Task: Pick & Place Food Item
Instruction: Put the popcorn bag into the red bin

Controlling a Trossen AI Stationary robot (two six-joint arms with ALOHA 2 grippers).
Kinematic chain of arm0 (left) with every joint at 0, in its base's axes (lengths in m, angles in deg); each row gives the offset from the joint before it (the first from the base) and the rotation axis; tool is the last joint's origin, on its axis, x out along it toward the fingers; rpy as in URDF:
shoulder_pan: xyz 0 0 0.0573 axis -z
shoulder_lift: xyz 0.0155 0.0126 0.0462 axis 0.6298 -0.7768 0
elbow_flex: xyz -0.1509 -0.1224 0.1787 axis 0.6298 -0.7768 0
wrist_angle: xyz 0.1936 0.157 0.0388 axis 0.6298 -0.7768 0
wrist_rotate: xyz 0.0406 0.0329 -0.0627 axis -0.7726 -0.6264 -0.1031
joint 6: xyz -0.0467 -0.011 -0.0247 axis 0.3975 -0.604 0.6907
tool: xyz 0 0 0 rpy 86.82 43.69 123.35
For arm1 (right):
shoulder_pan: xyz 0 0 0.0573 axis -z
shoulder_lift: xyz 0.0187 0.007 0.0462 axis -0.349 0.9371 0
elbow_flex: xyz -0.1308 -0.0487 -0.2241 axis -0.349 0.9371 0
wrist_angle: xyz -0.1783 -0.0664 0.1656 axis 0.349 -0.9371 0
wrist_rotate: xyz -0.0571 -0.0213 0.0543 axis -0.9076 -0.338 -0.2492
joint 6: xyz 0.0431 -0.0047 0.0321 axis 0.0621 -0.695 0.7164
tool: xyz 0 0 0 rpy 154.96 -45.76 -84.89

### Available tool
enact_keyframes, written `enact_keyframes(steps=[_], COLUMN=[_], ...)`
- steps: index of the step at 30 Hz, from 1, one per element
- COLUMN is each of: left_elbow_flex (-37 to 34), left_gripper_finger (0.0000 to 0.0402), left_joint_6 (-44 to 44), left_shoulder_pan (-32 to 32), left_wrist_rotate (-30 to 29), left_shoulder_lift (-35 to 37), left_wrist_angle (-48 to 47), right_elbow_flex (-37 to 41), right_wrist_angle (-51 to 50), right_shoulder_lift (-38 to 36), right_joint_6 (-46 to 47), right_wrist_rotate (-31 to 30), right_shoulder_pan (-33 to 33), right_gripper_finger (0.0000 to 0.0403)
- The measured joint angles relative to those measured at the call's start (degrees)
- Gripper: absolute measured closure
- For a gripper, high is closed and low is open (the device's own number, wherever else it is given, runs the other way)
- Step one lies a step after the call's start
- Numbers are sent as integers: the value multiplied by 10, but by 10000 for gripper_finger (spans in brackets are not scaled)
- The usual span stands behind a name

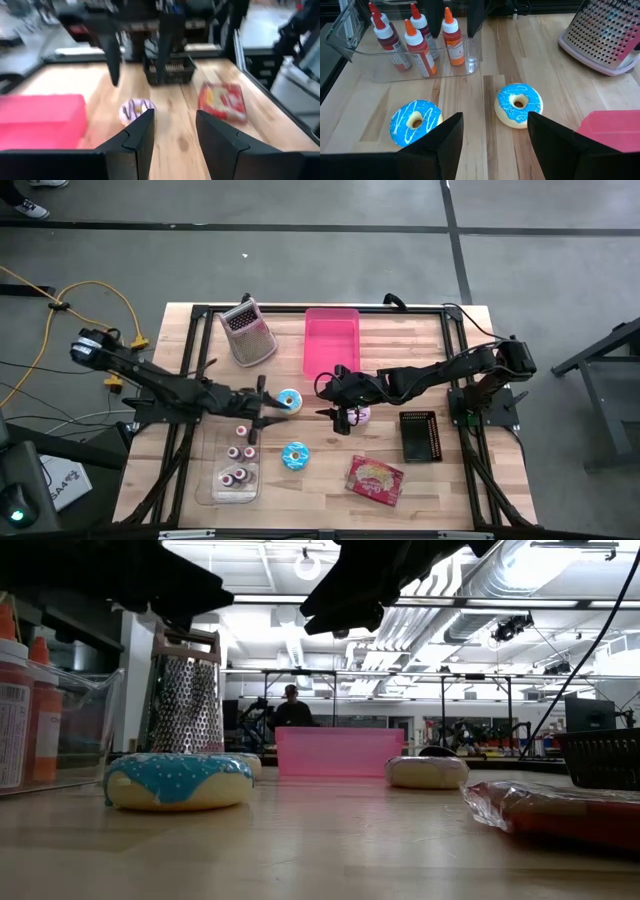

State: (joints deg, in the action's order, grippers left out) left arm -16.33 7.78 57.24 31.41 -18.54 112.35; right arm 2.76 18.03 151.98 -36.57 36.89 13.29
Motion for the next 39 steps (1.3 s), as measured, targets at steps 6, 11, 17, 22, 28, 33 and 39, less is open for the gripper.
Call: enact_keyframes(steps=[6,11,17,22,28,33,39], left_elbow_flex=[55,91,96,97,97,97,97], left_gripper_finger=[263,263,263,263,263,263,263], left_joint_6=[7,15,16,31,32,33,33], left_shoulder_pan=[-17,-12,-7,-7,-7,-7,-7], left_wrist_rotate=[55,63,63,63,63,63,63], left_shoulder_lift=[-3,-20,-24,-23,-23,-23,-23], left_wrist_angle=[-133,-168,-160,-140,-138,-138,-133], right_elbow_flex=[0,0,0,0,0,0,0], right_wrist_angle=[0,0,1,2,3,3,28], right_shoulder_lift=[0,0,0,0,0,0,0], right_joint_6=[0,0,0,0,0,0,0], right_wrist_rotate=[0,0,0,0,0,0,0], right_shoulder_pan=[0,0,0,0,0,0,0], right_gripper_finger=[195,195,195,195,195,195,195])
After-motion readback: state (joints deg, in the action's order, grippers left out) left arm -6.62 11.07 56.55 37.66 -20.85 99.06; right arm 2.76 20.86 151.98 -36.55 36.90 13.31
